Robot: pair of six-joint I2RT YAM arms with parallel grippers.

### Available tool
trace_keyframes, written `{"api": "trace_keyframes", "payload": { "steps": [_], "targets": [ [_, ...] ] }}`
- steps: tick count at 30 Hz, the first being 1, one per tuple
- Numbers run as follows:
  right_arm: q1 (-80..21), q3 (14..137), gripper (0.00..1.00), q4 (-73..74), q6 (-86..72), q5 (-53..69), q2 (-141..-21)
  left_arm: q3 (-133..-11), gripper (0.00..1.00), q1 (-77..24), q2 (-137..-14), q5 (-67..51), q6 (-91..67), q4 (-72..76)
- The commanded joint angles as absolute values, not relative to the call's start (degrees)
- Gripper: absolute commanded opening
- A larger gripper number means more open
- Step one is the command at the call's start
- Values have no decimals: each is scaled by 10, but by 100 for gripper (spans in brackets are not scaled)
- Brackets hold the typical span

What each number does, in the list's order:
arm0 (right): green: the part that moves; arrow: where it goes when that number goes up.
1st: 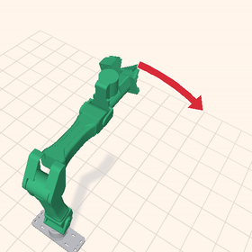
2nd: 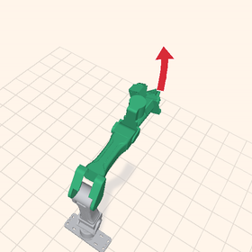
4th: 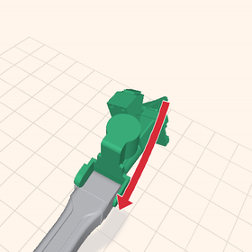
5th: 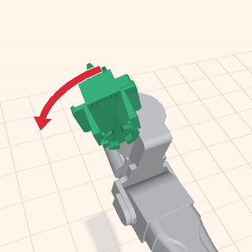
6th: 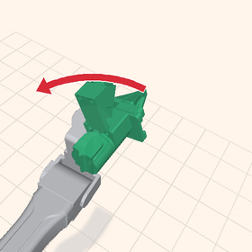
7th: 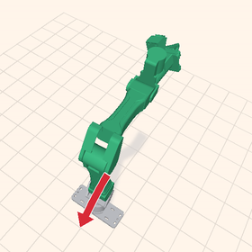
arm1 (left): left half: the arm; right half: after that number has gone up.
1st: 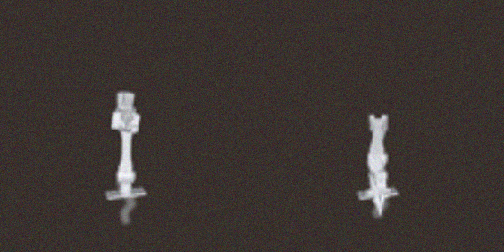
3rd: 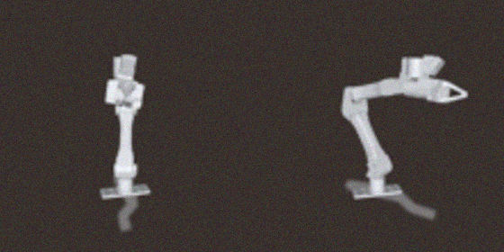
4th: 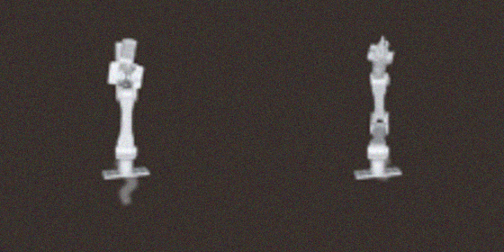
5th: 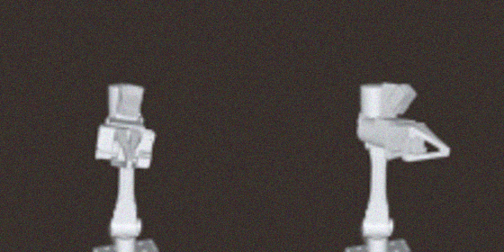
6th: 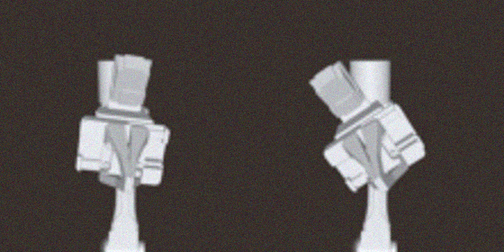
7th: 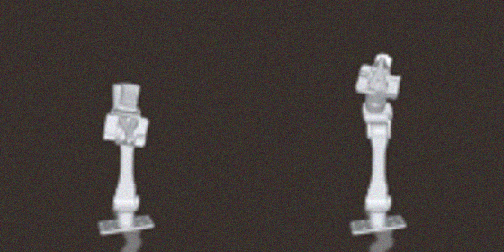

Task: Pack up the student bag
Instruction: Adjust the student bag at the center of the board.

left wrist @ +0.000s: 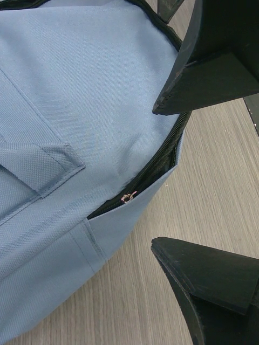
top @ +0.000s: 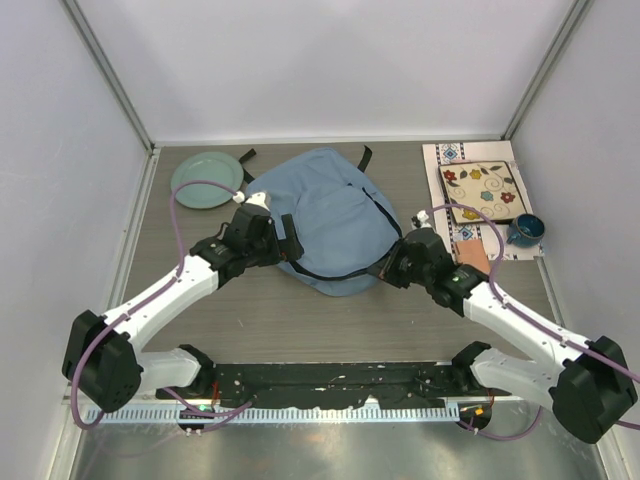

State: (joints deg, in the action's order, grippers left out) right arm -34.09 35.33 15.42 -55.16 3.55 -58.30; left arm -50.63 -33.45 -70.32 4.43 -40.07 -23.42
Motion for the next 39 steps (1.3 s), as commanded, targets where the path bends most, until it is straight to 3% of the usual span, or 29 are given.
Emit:
{"api": "trace_keyframes", "payload": {
  "steps": [1,12,25,32,39],
  "targets": [
    [-345,361,1,87,-544,25,-591,-523,98,-332,-704,41,-398,-222],
    [-345,368,1,41,-546,40,-642,-526,98,-332,-705,43,-396,-226],
    [-345,330,1,68,-527,65,-599,-523,98,-333,-704,26,-395,-216],
    [-345,348,29,110,-525,7,-548,-555,99,-333,-698,-22,-378,-214],
    [-345,363,38,191,-527,-126,-500,-633,99,-387,-738,-59,-314,-228]
  ]
}}
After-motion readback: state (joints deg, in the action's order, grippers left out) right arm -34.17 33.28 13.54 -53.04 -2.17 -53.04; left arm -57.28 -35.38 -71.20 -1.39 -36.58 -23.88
